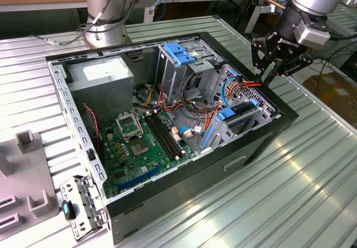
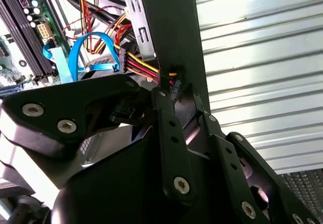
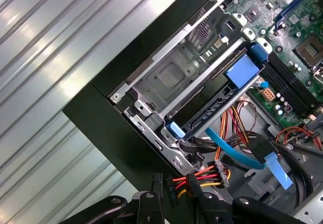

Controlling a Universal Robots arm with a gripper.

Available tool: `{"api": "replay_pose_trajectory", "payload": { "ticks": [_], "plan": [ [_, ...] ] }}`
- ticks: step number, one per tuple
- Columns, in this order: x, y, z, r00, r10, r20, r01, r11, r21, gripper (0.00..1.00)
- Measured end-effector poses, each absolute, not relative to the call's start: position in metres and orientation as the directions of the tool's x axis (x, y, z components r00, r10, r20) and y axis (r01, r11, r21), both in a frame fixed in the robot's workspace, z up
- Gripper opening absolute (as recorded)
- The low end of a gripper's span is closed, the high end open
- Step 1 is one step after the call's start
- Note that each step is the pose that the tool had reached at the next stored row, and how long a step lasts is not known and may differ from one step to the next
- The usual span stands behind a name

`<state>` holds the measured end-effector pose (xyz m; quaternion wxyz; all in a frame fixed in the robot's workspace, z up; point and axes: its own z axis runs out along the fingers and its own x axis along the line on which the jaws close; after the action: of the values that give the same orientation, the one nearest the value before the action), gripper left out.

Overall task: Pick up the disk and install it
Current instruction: 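Insert the first disk wire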

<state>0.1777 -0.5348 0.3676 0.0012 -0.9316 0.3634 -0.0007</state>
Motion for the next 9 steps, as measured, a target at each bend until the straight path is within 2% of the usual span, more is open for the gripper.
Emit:
{"api": "replay_pose_trajectory", "payload": {
  "ticks": [8,9],
  "plan": [
    [0.1791,-0.5348,0.3662,0.767,-0.641,0.000,-0.641,-0.767,-0.003,0.31],
    [0.1793,-0.5348,0.3661,0.768,-0.641,0.000,-0.641,-0.768,-0.003,0.24]
  ]
}}
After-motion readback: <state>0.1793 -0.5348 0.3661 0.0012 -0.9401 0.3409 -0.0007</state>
